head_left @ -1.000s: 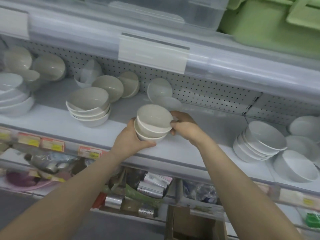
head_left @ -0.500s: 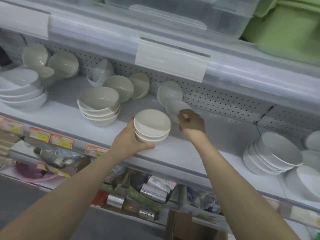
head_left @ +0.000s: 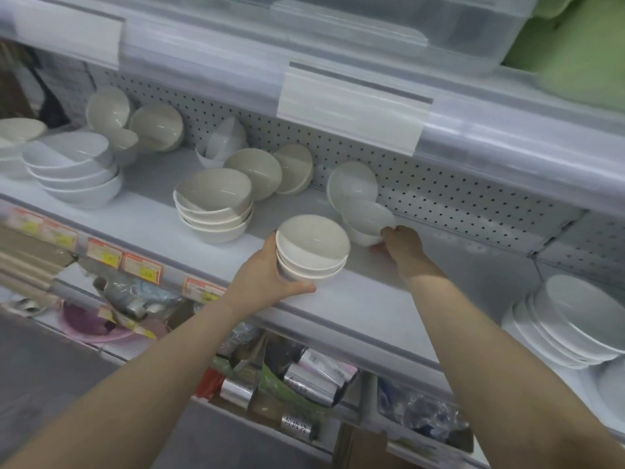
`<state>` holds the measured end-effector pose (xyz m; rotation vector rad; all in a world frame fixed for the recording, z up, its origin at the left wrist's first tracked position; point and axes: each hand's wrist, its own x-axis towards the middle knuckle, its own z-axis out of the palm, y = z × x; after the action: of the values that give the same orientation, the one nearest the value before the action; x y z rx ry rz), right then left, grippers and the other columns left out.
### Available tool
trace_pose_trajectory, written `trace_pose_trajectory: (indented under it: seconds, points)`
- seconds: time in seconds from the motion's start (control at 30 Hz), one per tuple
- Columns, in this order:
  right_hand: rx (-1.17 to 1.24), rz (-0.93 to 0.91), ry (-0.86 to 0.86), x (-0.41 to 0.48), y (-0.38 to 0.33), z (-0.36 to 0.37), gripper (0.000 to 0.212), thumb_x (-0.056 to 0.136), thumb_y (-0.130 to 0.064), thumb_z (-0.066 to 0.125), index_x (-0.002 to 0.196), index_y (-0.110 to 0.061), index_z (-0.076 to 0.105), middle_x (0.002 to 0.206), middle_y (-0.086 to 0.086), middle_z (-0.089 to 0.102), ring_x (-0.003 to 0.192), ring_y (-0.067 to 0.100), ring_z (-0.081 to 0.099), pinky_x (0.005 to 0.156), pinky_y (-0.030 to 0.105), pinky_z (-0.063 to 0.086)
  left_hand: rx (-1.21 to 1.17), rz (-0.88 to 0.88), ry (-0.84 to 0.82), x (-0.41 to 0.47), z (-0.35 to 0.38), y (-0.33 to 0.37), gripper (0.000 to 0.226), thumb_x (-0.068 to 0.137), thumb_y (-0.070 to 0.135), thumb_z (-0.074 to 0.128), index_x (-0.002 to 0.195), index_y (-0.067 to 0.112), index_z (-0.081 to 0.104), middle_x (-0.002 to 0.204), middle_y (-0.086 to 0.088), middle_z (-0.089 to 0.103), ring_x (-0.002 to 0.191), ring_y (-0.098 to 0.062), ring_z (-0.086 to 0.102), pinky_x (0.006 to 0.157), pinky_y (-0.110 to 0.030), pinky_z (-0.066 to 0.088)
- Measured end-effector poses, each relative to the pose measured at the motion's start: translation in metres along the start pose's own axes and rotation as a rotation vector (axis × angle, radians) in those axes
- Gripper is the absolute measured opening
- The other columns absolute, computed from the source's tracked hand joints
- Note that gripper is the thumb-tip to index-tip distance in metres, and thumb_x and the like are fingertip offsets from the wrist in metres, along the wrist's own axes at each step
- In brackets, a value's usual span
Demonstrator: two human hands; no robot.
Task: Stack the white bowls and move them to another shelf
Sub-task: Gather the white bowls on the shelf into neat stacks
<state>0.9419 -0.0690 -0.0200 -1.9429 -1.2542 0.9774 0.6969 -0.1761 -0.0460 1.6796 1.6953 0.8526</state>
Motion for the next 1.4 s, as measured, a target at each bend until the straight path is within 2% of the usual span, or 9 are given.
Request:
trace_pose_trajectory:
  seconds: [0.2,0.33,0.5,0.6,0.8,1.03,1.17,1.3,1.4]
  points:
    - [-0.097,0.029,0.063,-0.017,0.003,-0.013,0.028,0.088,-0.013,0.047,0.062,-0.013,0.058,0.048,-0.003,0.059,0.071,0.027,0.056,0.051,0.028,0.033,-0.022,0.069,0.009,0.000,-0.001,-0.005,0.116,0.060,0.047,0.090,0.151,0.029,0.020,0.139,0.012,0.043,0.133,-0.016,0.044,0.104,-0.027,0.038]
    - [-0.079,0.059,0.141,-0.046,-0.001,-0.034,0.029,0.090,-0.015,0.042,0.071,-0.009,0.063,0.061,-0.001,0.064,0.073,0.025,0.057,0.054,0.027,0.035,0.018,0.176,0.023,-0.001,-0.006,-0.005,0.129,0.057,0.066,0.080,0.155,0.022,0.008,0.156,0.005,0.020,0.144,-0.016,0.026,0.117,-0.037,0.030]
    - [0.015,-0.009,0.295,-0.103,-0.002,-0.062,0.018,0.093,-0.016,0.040,0.089,-0.009,0.056,0.065,0.004,0.065,0.066,0.022,0.052,0.054,0.027,0.034,0.157,0.365,0.113,-0.006,-0.021,0.014,0.093,0.078,0.066,0.062,0.148,0.014,0.031,0.141,-0.009,0.037,0.133,-0.028,0.038,0.110,-0.039,0.036]
    - [0.048,-0.048,0.407,-0.139,-0.001,-0.080,0.013,0.094,-0.018,0.043,0.101,-0.014,0.052,0.067,0.006,0.068,0.062,0.014,0.054,0.053,0.027,0.034,0.219,0.536,0.120,-0.007,-0.025,0.035,0.073,0.086,0.050,0.066,0.145,0.017,0.040,0.140,-0.010,0.043,0.128,-0.031,0.040,0.106,-0.040,0.038]
    - [0.041,-0.051,0.611,-0.196,0.014,-0.129,0.016,0.091,-0.020,0.046,0.100,-0.009,0.053,0.058,0.003,0.066,0.057,0.006,0.058,0.056,0.029,0.039,0.216,0.749,-0.033,-0.015,0.004,0.091,0.067,0.088,0.045,0.066,0.146,0.021,0.040,0.141,-0.005,0.046,0.131,-0.026,0.041,0.105,-0.037,0.038]
    - [0.002,0.026,0.732,-0.228,0.054,-0.215,0.023,0.083,-0.021,0.046,0.076,-0.004,0.059,0.051,0.004,0.066,0.057,0.018,0.053,0.052,0.027,0.035,0.124,0.676,-0.295,-0.034,0.089,0.154,0.088,0.083,0.054,0.070,0.152,0.020,0.029,0.153,-0.003,0.036,0.138,-0.023,0.036,0.109,-0.037,0.036]
    - [0.070,0.025,0.740,-0.226,0.071,-0.255,0.024,0.090,-0.018,0.048,0.067,-0.015,0.051,0.057,0.005,0.066,0.060,0.016,0.051,0.055,0.029,0.035,0.093,0.578,-0.400,-0.035,0.139,0.181,0.096,0.080,0.058,0.071,0.154,0.016,0.026,0.155,-0.005,0.034,0.141,-0.023,0.035,0.112,-0.038,0.035]
    - [0.144,0.033,0.688,-0.200,0.090,-0.286,0.014,0.086,-0.019,0.051,0.072,-0.015,0.056,0.050,0.004,0.065,0.064,0.021,0.052,0.063,0.030,0.039,0.082,0.499,-0.426,-0.031,0.184,0.206,0.101,0.076,0.056,0.076,0.153,0.013,0.026,0.156,-0.008,0.035,0.142,-0.025,0.034,0.113,-0.037,0.034]
    - [0.148,0.020,0.630,-0.177,0.096,-0.298,0.011,0.085,-0.020,0.053,0.090,-0.013,0.060,0.051,0.004,0.066,0.064,0.020,0.056,0.062,0.030,0.041,0.020,0.466,-0.436,-0.034,0.210,0.218,0.091,0.076,0.044,0.081,0.148,0.013,0.034,0.148,-0.006,0.044,0.136,-0.024,0.040,0.097,-0.025,0.035]
